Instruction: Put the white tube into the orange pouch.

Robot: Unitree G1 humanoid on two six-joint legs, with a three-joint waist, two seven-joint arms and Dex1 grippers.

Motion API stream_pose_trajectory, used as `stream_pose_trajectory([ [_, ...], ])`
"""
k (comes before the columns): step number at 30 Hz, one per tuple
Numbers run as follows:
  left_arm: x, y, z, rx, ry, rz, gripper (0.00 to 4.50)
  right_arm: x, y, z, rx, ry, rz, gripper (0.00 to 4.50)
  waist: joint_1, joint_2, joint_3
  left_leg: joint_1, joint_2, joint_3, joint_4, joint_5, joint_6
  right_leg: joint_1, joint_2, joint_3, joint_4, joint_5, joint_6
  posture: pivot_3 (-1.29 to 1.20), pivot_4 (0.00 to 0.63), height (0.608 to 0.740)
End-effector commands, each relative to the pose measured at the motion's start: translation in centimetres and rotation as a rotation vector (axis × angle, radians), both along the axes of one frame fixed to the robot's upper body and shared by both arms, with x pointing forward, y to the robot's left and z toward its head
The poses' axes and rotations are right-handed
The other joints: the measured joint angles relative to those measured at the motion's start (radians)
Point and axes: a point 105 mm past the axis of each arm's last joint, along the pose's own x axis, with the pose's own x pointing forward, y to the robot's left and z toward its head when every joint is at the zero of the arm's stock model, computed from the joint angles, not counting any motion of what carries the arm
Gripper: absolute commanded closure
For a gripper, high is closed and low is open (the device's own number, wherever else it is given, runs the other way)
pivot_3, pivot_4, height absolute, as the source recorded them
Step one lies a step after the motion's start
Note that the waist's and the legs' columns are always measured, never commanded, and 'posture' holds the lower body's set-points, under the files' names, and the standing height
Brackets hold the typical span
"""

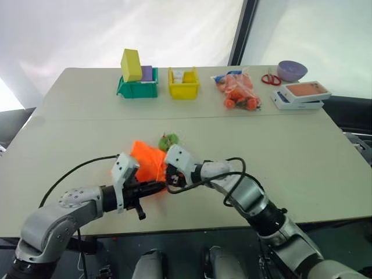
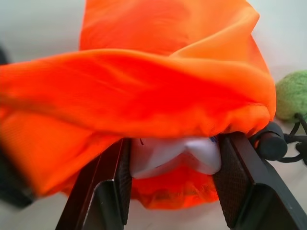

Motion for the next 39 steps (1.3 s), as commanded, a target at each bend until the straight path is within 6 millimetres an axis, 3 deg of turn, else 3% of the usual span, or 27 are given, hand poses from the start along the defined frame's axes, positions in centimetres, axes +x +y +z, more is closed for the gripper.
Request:
stream_pose_trajectory([
  [1,-0.5,-0.2,1.0,-0.002,-0.050,-0.021,4.50,0.3,0.9,1.7,0.046,-0.039,0.014,2.38,-0.001,0.000,0.000,0.000,0.000,0.000,0.000,0.000,0.000,0.000,0.000,0.000,0.000,0.000,0.000,0.00,0.150,0.740],
  [2,-0.5,-0.1,0.9,-0.001,-0.049,-0.014,4.50,0.0,1.1,1.9,0.066,-0.021,0.031,2.38,-0.001,0.000,0.000,0.000,0.000,0.000,0.000,0.000,0.000,0.000,0.000,0.000,0.000,0.000,0.000,0.00,0.150,0.740],
  [3,-0.5,0.0,0.9,0.001,-0.049,-0.007,4.50,-0.2,1.1,2.0,0.078,-0.012,0.040,2.07,-0.001,0.000,0.000,0.000,0.000,0.000,0.000,0.000,0.000,0.001,0.000,0.000,0.000,0.000,0.000,0.00,0.150,0.740],
  [8,-0.5,1.2,0.5,0.016,-0.040,0.039,4.50,-1.6,0.5,2.5,0.130,0.034,0.090,0.05,0.001,0.001,0.001,0.000,0.000,0.000,0.000,0.000,0.000,0.000,0.000,0.000,0.000,0.000,0.000,0.00,0.150,0.740],
  [14,-0.7,4.0,-0.2,0.069,-0.014,0.112,4.50,-4.5,-2.4,3.6,0.230,0.138,0.215,0.05,0.000,0.002,0.001,0.000,0.000,0.000,0.000,0.000,0.000,-0.001,-0.001,0.000,0.000,0.000,0.000,0.00,0.150,0.740],
  [18,-1.5,7.2,-0.8,0.154,0.026,0.162,4.50,-4.8,-4.1,3.8,0.247,0.158,0.206,0.05,-0.002,0.003,0.002,0.001,0.001,0.000,-0.001,0.000,-0.001,-0.002,-0.001,0.000,0.000,0.000,0.000,0.00,0.150,0.740],
  [25,-3.3,13.3,-1.9,0.346,0.109,0.217,4.50,0.1,-4.9,3.8,0.309,0.127,-0.042,0.05,-0.002,0.004,0.002,0.000,0.002,0.000,-0.002,-0.002,-0.004,-0.005,-0.001,0.000,-0.001,0.000,0.000,0.00,0.150,0.740],
  [27,-3.3,13.6,-1.8,0.365,0.096,0.210,4.50,0.8,-4.6,3.6,0.311,0.128,-0.070,0.05,-0.001,0.004,0.003,0.000,0.002,0.000,-0.002,-0.002,-0.004,-0.005,-0.002,0.000,-0.001,0.000,0.000,0.00,0.150,0.740],
  [31,-2.7,12.0,-0.8,0.279,0.049,0.168,4.50,2.3,-3.5,3.0,0.314,0.128,-0.134,0.05,-0.001,0.004,0.003,-0.002,0.001,0.000,-0.003,-0.003,-0.005,-0.005,-0.004,0.001,-0.002,0.000,-0.002,0.00,0.150,0.740],
  [34,-3.1,10.7,0.0,0.175,0.087,0.130,3.58,3.5,-3.1,2.2,0.300,0.137,-0.203,0.00,-0.003,0.004,0.002,-0.002,0.001,0.001,-0.003,-0.003,-0.005,-0.005,-0.004,0.001,-0.003,0.001,-0.001,0.00,0.150,0.740],
  [38,-2.8,10.8,1.0,0.137,0.066,0.158,1.63,4.9,-2.7,1.2,0.294,0.158,-0.287,0.00,-0.007,0.004,0.002,-0.001,0.001,0.001,-0.003,-0.003,-0.005,-0.005,-0.004,0.001,-0.001,0.001,-0.001,0.00,0.150,0.740],
  [39,-2.8,10.9,1.4,0.122,0.062,0.160,1.63,5.0,-2.6,1.0,0.291,0.164,-0.297,0.00,-0.007,0.004,0.002,-0.001,0.001,0.001,-0.003,-0.002,-0.005,-0.005,-0.003,0.001,-0.001,0.001,-0.001,0.00,0.150,0.740],
])
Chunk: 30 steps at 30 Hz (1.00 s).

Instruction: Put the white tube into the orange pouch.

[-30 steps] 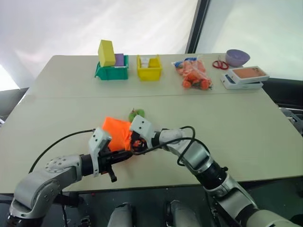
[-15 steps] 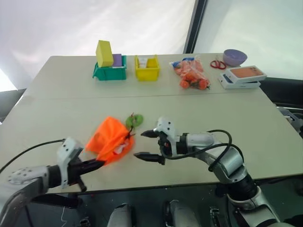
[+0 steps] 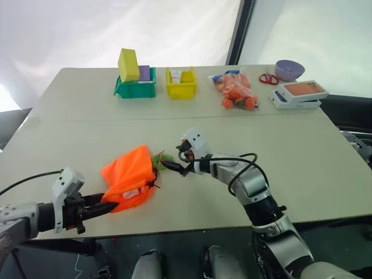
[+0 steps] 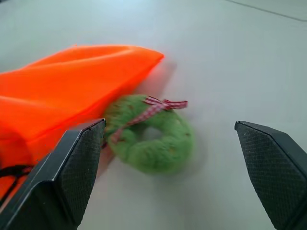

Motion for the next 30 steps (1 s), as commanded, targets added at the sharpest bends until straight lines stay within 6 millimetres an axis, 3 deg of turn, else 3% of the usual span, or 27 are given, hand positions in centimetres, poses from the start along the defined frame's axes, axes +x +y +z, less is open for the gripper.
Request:
stream_pose_trajectory([
  [1,0.3,0.3,2.1,-0.046,-0.051,0.016,1.63,0.9,0.5,0.7,0.007,-0.035,-0.032,0.00,0.000,0.000,0.000,0.000,0.000,0.000,0.000,0.000,0.000,0.000,0.001,0.000,0.000,0.000,0.000,0.00,0.150,0.740],
  [4,0.4,0.5,2.5,-0.057,-0.052,0.028,1.60,0.5,1.0,0.0,-0.012,-0.023,-0.001,0.94,0.000,0.000,0.000,0.000,0.000,0.000,0.000,0.001,0.000,0.000,0.001,0.000,0.000,0.000,0.000,0.00,0.150,0.740],
  [11,2.0,0.5,3.3,-0.081,-0.157,0.087,1.60,0.1,0.9,-0.4,-0.008,-0.016,0.020,4.49,0.003,0.000,0.000,0.000,0.000,0.000,0.000,0.002,0.002,0.001,0.002,-0.001,0.000,0.000,0.000,0.00,0.150,0.740],
  [17,3.2,-0.9,3.8,-0.108,-0.220,0.065,1.60,0.3,-2.2,0.9,0.030,-0.064,-0.039,4.49,0.007,0.000,0.000,0.000,0.000,0.000,0.001,0.002,0.002,0.002,0.001,-0.001,0.000,0.000,0.000,0.00,0.150,0.740],
  [23,4.1,-2.9,4.2,-0.144,-0.221,-0.004,1.60,-1.4,-7.1,3.6,0.144,-0.100,-0.083,4.49,0.006,-0.001,-0.001,0.000,-0.001,0.000,0.001,0.002,0.002,0.005,0.001,0.000,0.000,0.000,0.001,0.00,0.150,0.740],
  [30,4.2,-4.6,4.0,-0.120,-0.200,-0.121,1.60,-2.9,-9.0,4.9,0.212,-0.102,-0.120,4.49,0.007,-0.001,-0.001,0.001,0.002,-0.001,0.000,0.002,0.002,0.004,0.005,0.000,0.002,0.000,0.000,0.00,0.150,0.740],
])
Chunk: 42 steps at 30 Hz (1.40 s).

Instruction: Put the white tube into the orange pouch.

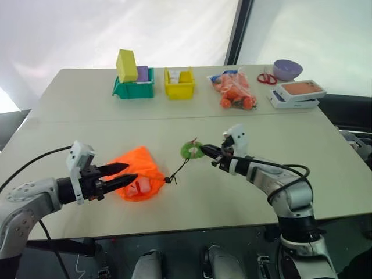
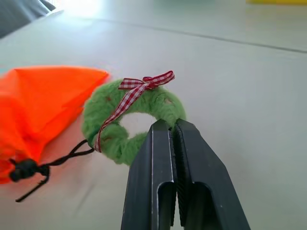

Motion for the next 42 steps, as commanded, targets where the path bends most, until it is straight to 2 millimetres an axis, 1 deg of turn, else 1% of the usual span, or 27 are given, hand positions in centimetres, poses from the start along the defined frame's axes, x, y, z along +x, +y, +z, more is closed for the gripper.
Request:
stream_pose_trajectory([
  [1,0.1,-0.7,0.6,0.022,-0.028,-0.064,1.60,-0.5,-0.1,1.5,0.038,-0.043,0.003,4.49,0.001,0.000,0.000,0.000,0.000,0.000,0.000,0.000,0.000,0.000,0.000,0.000,0.000,0.000,0.000,0.00,0.150,0.740],
  [2,0.1,-0.9,0.6,0.019,-0.022,-0.082,1.60,-0.6,-0.1,1.5,0.036,-0.041,0.000,4.49,0.001,0.000,0.000,0.000,0.000,0.000,0.000,0.000,0.000,-0.001,0.000,0.000,0.000,0.000,0.000,0.00,0.150,0.740],
  [3,-0.1,-1.2,0.7,0.003,-0.007,-0.110,1.34,-0.6,-0.1,1.4,0.036,-0.038,-0.003,4.50,0.000,0.001,0.000,0.000,0.000,0.000,0.000,0.000,0.000,-0.002,0.000,0.000,-0.001,0.000,0.000,0.00,0.150,0.740],
  [5,-0.7,-1.6,1.1,-0.024,0.019,-0.168,0.69,-0.6,-0.1,1.3,0.040,-0.036,-0.007,4.50,-0.001,0.001,0.000,0.000,-0.002,0.001,0.000,0.000,0.000,-0.002,-0.001,0.000,-0.002,0.000,0.000,0.00,0.150,0.740],
  [6,-0.9,-1.8,1.4,-0.028,0.021,-0.189,0.24,-0.6,0.0,1.3,0.043,-0.035,-0.007,4.50,0.000,0.001,0.000,0.000,-0.002,0.001,0.000,0.000,0.000,-0.002,-0.001,0.000,-0.002,0.000,0.000,0.00,0.150,0.740],
  [7,-0.9,-1.9,1.5,-0.023,0.009,-0.195,0.04,-0.7,0.0,1.4,0.046,-0.035,-0.006,4.50,0.000,0.001,0.000,-0.001,-0.002,0.001,0.000,0.000,0.000,-0.002,-0.001,0.000,-0.003,0.000,0.000,0.00,0.150,0.740],
  [9,-0.1,-2.0,2.0,-0.008,-0.043,-0.168,0.04,-0.8,0.1,1.4,0.053,-0.035,-0.001,4.50,0.003,0.000,0.000,-0.001,-0.003,0.001,0.000,0.000,0.000,-0.002,-0.001,0.000,-0.003,0.000,0.000,0.00,0.150,0.740],
  [11,0.6,-2.5,2.7,-0.006,-0.097,-0.182,0.04,-0.9,0.3,1.7,0.073,-0.037,0.009,4.50,0.006,0.000,0.000,-0.001,-0.003,0.001,0.000,0.000,0.000,-0.001,-0.001,0.000,-0.003,0.000,0.000,0.00,0.150,0.740],
  [15,2.1,-3.5,2.7,0.021,-0.130,-0.218,0.04,-0.9,0.2,2.2,0.104,-0.044,0.010,4.50,0.003,-0.002,-0.001,-0.001,-0.003,0.001,0.002,0.000,0.000,0.001,-0.001,0.000,-0.002,0.000,0.000,0.00,0.150,0.740],
  [18,3.6,-4.6,3.1,-0.023,-0.126,-0.240,0.04,-0.6,0.1,2.4,0.109,-0.046,0.008,4.50,0.003,-0.002,-0.001,-0.001,-0.003,0.001,0.002,0.000,0.001,0.003,0.000,0.000,-0.001,0.000,0.000,0.00,0.150,0.740],
  [20,4.5,-5.7,2.0,0.020,-0.067,-0.296,0.04,-0.6,0.1,2.6,0.110,-0.052,0.010,4.50,0.004,-0.003,-0.002,-0.001,-0.003,0.000,0.002,0.000,0.001,0.004,0.000,0.000,-0.001,0.000,0.001,0.00,0.150,0.740],
  [24,5.4,-6.5,0.7,0.087,0.002,-0.343,0.04,-0.5,0.1,2.8,0.110,-0.057,0.010,4.50,-0.001,-0.003,-0.002,-0.001,-0.003,0.001,0.002,0.000,0.001,0.003,0.001,0.001,-0.001,0.000,0.002,0.00,0.150,0.740],
  [26,5.9,-7.0,-0.8,0.169,0.034,-0.379,0.04,-0.6,0.2,2.8,0.112,-0.062,0.011,4.50,0.001,-0.003,-0.002,-0.001,-0.003,0.001,0.002,0.000,0.001,0.003,0.001,0.001,-0.001,0.002,0.004,0.00,0.150,0.740],
  [28,6.0,-7.4,-1.8,0.224,0.057,-0.421,0.04,-0.7,0.3,2.9,0.113,-0.065,0.010,4.50,0.002,-0.003,-0.002,-0.001,-0.003,0.001,0.002,0.000,0.001,0.003,0.002,0.001,0.000,0.001,0.004,0.00,0.150,0.740],
  [33,5.9,-8.2,-1.7,0.183,0.108,-0.491,0.04,-0.9,0.5,2.8,0.114,-0.066,0.008,4.50,0.002,-0.003,-0.002,-0.001,-0.002,0.001,0.002,0.000,0.001,0.002,0.002,0.001,0.000,0.001,0.003,0.00,0.150,0.740],
  [42,5.0,-8.0,-2.6,0.236,0.165,-0.592,0.04,-1.1,0.9,2.7,0.112,-0.071,0.013,4.50,0.002,-0.004,-0.002,-0.001,-0.002,0.001,0.003,0.000,0.001,0.002,0.002,0.001,0.000,0.001,0.004,0.00,0.150,0.740],
])
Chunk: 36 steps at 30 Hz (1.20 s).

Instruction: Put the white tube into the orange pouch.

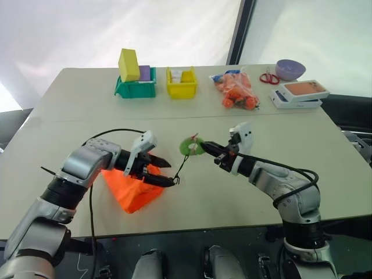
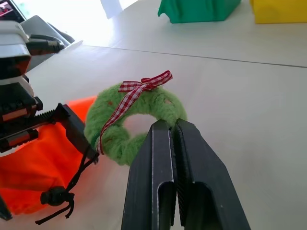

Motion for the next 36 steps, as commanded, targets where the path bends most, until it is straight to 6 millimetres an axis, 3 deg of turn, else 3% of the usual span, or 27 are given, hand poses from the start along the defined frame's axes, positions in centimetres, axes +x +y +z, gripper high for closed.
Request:
stream_pose_trajectory([
  [1,-0.2,0.1,0.4,0.030,-0.022,-0.049,0.04,-0.4,0.4,1.6,0.021,-0.072,0.017,4.50,0.000,0.000,0.000,0.000,0.000,0.000,0.000,0.000,0.000,0.000,0.000,0.000,0.000,0.000,0.000,0.00,0.150,0.740],
  [18,-0.4,0.1,-0.7,0.077,-0.025,-0.112,0.04,-0.3,0.5,1.5,0.007,-0.075,0.022,4.50,0.000,0.000,0.000,0.000,0.000,0.000,0.001,0.000,0.000,0.000,0.000,0.000,0.001,0.000,0.000,0.00,0.150,0.740],
  [21,-0.5,0.0,-0.5,0.066,-0.025,-0.115,0.85,-0.3,0.5,1.4,0.002,-0.074,0.022,4.50,0.000,0.000,0.000,0.000,0.000,0.000,0.001,0.000,0.000,0.000,0.000,0.000,0.001,0.000,0.000,0.00,0.150,0.740],
  [27,-0.4,0.1,-0.5,0.061,-0.035,-0.116,3.90,-0.3,0.6,1.4,0.001,-0.078,0.021,4.50,0.000,-0.001,0.000,0.000,0.000,0.000,0.001,0.000,0.000,0.000,0.000,0.001,0.002,0.000,0.000,0.00,0.150,0.740],
  [36,-0.7,0.1,-0.6,0.047,-0.061,-0.126,3.90,-0.2,0.6,1.4,-0.002,-0.082,0.022,4.50,0.000,-0.001,-0.001,0.000,0.000,0.000,0.002,0.000,0.000,0.000,0.000,0.001,0.002,0.000,0.001,0.00,0.150,0.740],
])
